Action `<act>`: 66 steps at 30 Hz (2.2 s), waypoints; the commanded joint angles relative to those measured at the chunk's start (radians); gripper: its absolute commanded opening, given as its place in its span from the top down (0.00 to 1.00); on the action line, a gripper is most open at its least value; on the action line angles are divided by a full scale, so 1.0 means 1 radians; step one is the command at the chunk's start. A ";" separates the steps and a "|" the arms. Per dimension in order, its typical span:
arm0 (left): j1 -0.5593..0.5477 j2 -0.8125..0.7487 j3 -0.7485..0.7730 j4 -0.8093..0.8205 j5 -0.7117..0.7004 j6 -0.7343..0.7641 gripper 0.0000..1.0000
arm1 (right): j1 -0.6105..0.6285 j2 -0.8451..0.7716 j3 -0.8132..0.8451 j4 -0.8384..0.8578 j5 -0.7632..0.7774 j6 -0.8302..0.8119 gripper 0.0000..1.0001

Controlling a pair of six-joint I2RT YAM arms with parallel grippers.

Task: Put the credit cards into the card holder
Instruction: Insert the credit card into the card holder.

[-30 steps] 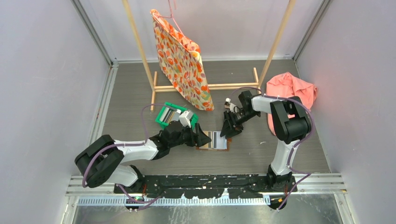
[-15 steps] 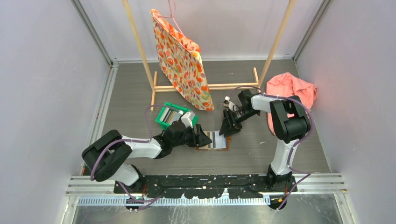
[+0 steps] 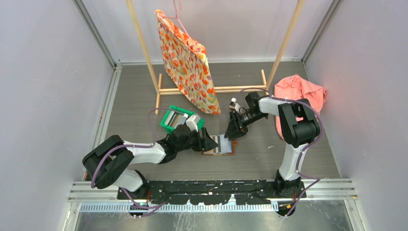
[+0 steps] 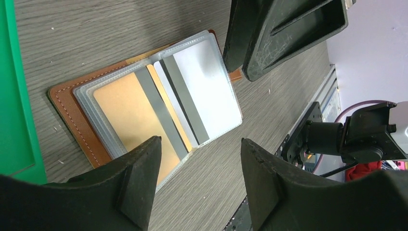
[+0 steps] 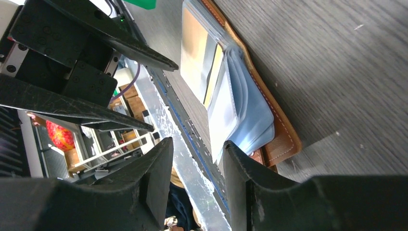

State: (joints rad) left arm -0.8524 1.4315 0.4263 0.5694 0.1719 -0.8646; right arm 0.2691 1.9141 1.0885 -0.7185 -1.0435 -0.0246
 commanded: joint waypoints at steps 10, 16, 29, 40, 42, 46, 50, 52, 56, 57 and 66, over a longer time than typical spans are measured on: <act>-0.011 0.037 0.035 0.068 0.000 -0.023 0.35 | 0.002 -0.001 0.023 0.038 -0.095 0.042 0.53; -0.041 0.094 0.062 0.107 -0.005 -0.035 0.25 | 0.001 0.021 0.016 0.084 -0.134 0.102 0.53; -0.121 0.056 0.173 -0.201 -0.207 0.007 0.20 | 0.001 0.041 0.000 0.152 -0.173 0.184 0.54; -0.151 0.068 0.242 -0.273 -0.247 0.026 0.19 | 0.011 0.053 -0.006 0.183 -0.171 0.228 0.60; -0.150 0.068 0.249 -0.282 -0.252 0.024 0.19 | 0.014 0.057 -0.006 0.183 -0.172 0.228 0.61; -0.151 0.069 0.263 -0.304 -0.267 0.019 0.20 | 0.021 0.063 -0.002 0.181 -0.174 0.229 0.62; -0.151 0.074 0.269 -0.314 -0.276 0.014 0.26 | 0.021 0.064 -0.002 0.178 -0.173 0.228 0.62; -0.151 0.076 0.269 -0.315 -0.276 0.011 0.27 | 0.022 0.065 -0.001 0.178 -0.173 0.227 0.62; -0.150 0.069 0.264 -0.316 -0.278 0.009 0.28 | 0.024 0.066 -0.001 0.175 -0.177 0.225 0.62; -0.151 0.068 0.263 -0.314 -0.277 0.010 0.27 | 0.024 0.066 0.000 0.175 -0.179 0.225 0.62; -0.151 0.083 0.282 -0.316 -0.280 0.010 0.25 | 0.035 0.069 0.005 0.168 -0.190 0.223 0.65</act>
State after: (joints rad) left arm -0.9997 1.5181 0.6682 0.2481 -0.0799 -0.8574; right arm 0.2958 1.9816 1.0824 -0.5461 -1.2030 0.1913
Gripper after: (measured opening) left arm 0.753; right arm 0.352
